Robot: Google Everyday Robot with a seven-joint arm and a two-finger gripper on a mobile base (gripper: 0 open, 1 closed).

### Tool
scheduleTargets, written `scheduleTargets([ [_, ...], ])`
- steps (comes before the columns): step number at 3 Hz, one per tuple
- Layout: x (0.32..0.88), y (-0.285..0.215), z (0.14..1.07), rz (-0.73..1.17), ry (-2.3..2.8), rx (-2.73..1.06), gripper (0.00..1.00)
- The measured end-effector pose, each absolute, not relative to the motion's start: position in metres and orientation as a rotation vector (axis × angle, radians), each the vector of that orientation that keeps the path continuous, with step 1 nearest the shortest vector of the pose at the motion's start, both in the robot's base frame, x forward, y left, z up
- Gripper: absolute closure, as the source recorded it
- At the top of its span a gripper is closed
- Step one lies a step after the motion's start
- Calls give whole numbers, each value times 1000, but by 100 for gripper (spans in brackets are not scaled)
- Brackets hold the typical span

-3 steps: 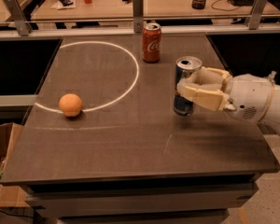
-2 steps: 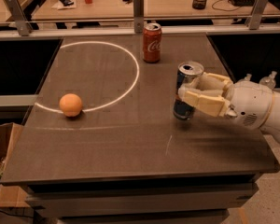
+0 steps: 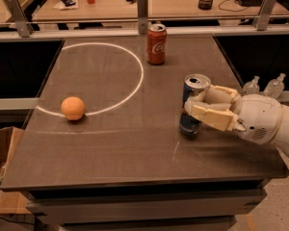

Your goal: Place redbull can upright

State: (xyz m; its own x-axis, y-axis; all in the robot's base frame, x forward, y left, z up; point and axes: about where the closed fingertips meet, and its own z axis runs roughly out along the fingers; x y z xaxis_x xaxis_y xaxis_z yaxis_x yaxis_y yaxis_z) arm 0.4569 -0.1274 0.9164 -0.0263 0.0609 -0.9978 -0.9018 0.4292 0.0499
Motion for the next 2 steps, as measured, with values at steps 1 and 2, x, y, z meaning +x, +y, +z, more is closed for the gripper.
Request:
scheduleTargets([
  [1,449,-128,909,938,1383,-804,100],
  [2,444,-126,904,942,1371,-792,100],
])
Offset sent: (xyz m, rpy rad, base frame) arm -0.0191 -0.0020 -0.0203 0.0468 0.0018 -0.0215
